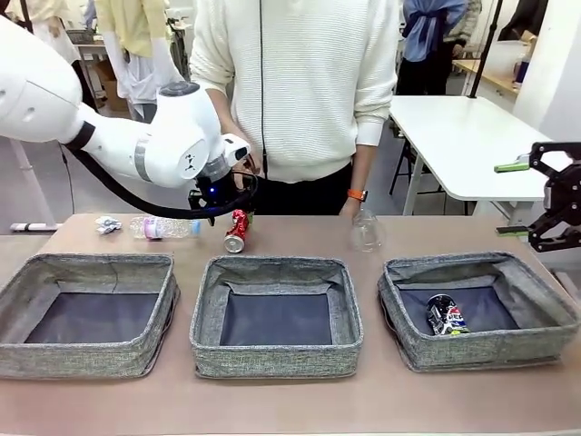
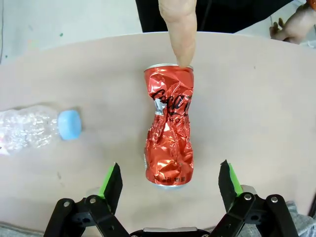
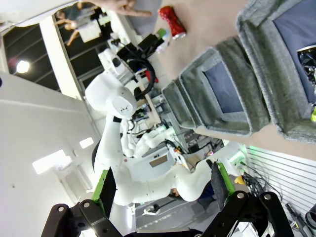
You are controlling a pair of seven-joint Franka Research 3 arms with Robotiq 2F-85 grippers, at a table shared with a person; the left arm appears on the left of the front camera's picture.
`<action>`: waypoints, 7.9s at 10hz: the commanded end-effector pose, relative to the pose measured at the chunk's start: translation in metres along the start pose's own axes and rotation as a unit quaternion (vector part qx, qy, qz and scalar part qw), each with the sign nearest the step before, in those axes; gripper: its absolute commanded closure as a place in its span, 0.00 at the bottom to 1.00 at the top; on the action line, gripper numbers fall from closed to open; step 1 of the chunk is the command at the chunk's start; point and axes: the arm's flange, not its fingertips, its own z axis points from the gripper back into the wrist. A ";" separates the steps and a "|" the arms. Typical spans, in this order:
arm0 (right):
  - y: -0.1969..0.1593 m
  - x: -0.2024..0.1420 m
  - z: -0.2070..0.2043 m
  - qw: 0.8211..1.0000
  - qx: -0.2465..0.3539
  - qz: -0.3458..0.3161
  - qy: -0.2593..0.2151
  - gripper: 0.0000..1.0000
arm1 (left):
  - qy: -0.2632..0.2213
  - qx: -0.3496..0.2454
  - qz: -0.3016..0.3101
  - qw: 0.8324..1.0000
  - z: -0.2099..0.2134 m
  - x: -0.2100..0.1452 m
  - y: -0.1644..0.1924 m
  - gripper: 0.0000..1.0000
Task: Sort the waste into the appropriate baskets.
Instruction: Pick up the waste item pointed out by the person, then place the picked waste into the Fabric basket indicated by the person.
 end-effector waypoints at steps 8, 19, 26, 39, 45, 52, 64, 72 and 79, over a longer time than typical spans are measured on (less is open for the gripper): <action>0.004 -0.002 -0.001 1.000 0.012 -0.006 0.001 0.00 | -0.049 -0.001 0.033 0.998 -0.051 0.001 -0.008 0.00; 0.004 -0.002 -0.001 1.000 0.012 -0.006 0.001 0.00 | -0.043 0.032 0.030 0.998 -0.058 -0.003 -0.007 1.00; 0.004 -0.002 -0.001 1.000 0.012 -0.006 0.001 0.00 | -0.015 -0.051 -0.090 0.995 0.005 -0.048 -0.039 1.00; 0.004 -0.002 -0.001 1.000 0.012 -0.006 0.001 0.00 | -0.007 -0.032 0.091 0.995 0.195 -0.139 -0.078 0.72; 0.004 -0.002 -0.001 1.000 0.012 -0.006 0.001 0.00 | -0.068 0.008 0.035 0.997 0.399 -0.129 -0.186 0.72; 0.004 -0.002 -0.001 1.000 0.012 -0.006 0.001 0.00 | -0.084 0.007 0.023 0.996 0.427 -0.141 -0.189 0.72; 0.004 -0.002 -0.001 1.000 0.012 -0.006 0.001 0.00 | -0.084 0.007 0.023 0.996 0.427 -0.141 -0.189 0.72; 0.004 -0.002 -0.001 1.000 0.012 -0.006 0.001 0.00 | -0.084 0.007 0.023 0.996 0.427 -0.141 -0.189 0.72; 0.004 -0.002 -0.001 1.000 0.012 -0.006 0.001 0.00 | -0.084 0.007 0.023 0.996 0.427 -0.141 -0.189 0.72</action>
